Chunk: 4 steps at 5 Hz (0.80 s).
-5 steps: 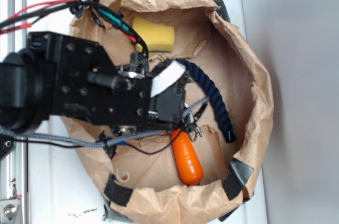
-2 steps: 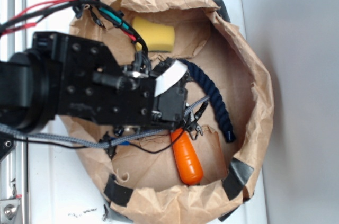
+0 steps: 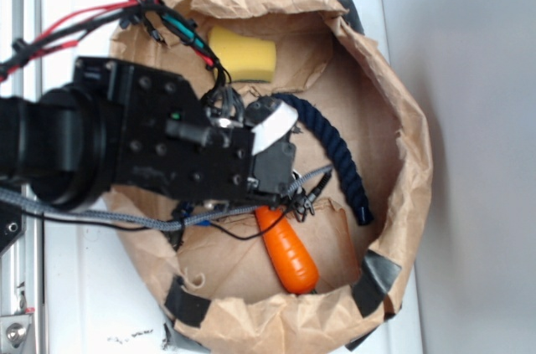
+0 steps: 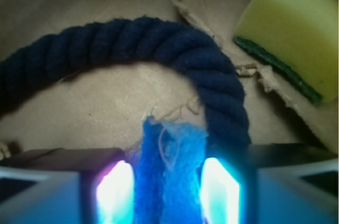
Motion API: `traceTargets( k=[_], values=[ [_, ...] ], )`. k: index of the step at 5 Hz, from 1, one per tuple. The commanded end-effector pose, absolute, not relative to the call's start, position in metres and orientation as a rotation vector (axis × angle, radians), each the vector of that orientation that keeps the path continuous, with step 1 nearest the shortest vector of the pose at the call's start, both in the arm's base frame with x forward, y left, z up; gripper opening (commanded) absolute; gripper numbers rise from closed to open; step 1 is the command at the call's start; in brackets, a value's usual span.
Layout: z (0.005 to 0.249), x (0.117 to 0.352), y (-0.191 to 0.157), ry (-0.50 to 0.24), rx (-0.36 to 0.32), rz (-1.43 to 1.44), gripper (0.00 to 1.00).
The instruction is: Grab the blue sponge.
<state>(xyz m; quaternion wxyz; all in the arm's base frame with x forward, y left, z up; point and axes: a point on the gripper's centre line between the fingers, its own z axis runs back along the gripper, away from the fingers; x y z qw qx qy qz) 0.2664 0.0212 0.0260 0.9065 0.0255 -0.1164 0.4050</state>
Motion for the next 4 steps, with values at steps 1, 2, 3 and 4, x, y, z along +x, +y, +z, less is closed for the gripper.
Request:
traceTargets(
  k=[1, 2, 3, 4],
  values=[
    [0.0209, 0.2716, 0.0365, -0.244, 0.063, 0.836, 1.0],
    [0.0153, 0.273, 0.034, -0.247, 0.078, 0.824, 1.0],
    [0.0155, 0.2728, 0.0328, -0.242, 0.07, 0.828, 0.0],
    [0.0173, 0.2717, 0.0324, -0.25, 0.065, 0.827, 0.0]
  ],
)
